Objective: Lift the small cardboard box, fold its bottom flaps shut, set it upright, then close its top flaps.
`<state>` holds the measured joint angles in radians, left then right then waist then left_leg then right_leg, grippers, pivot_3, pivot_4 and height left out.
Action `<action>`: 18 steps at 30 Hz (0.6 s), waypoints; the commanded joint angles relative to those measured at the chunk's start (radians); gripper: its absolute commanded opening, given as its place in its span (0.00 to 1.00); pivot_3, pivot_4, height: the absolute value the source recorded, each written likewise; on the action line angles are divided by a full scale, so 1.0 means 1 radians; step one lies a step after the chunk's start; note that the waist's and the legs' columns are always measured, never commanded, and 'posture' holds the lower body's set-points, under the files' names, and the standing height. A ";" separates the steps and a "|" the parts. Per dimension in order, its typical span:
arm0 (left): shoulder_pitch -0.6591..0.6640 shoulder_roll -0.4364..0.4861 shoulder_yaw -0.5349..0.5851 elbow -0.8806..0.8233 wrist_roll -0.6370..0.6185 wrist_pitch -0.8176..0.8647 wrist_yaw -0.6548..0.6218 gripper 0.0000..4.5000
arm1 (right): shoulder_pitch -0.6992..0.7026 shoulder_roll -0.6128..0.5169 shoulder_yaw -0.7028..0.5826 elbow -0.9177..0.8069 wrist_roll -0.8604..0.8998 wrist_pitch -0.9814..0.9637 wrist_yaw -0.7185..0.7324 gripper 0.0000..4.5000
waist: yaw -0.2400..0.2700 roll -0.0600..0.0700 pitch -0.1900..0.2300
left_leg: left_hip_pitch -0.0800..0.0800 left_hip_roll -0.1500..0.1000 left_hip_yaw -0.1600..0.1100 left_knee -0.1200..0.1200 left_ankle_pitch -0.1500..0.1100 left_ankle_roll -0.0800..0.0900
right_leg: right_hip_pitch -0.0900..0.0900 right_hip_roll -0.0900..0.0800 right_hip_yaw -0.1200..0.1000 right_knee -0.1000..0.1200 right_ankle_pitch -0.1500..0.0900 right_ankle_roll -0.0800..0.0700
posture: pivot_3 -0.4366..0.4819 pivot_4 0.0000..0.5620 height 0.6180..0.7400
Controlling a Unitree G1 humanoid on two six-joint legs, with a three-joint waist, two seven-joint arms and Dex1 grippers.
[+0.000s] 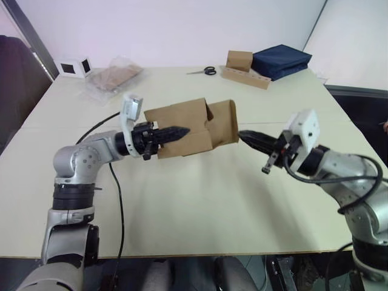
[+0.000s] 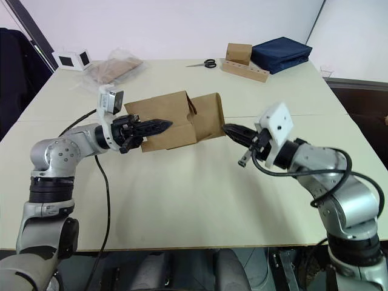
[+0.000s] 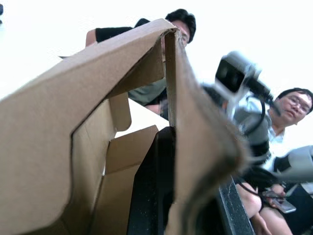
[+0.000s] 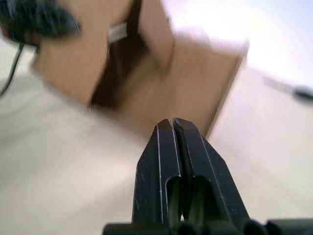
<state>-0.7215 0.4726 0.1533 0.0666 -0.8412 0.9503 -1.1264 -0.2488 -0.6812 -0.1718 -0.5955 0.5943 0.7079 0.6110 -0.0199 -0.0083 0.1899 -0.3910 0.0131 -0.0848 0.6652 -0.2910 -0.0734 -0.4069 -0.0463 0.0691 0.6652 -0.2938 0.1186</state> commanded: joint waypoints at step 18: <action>-0.026 -0.027 -0.015 -0.082 -0.097 0.044 0.038 0.02 | -0.107 0.177 0.180 -0.024 -0.010 -0.037 -0.089 0.00 | 0.002 0.000 0.000 | 0.000 0.000 0.000 0.000 0.000 0.000 | 0.000 0.000 0.000 0.000 0.000 0.000 | 0.48 0.27 1.00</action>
<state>-0.7244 0.4490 0.1332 0.0285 -0.9057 0.9929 -1.0961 -0.3391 -0.5098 -0.0011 -0.5954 0.5872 0.6890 0.5156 -0.0182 -0.0082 0.1899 -0.3913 0.0132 -0.0852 0.6649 -0.2910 -0.0735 -0.4070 -0.0465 0.0689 0.6647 -0.2938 0.1185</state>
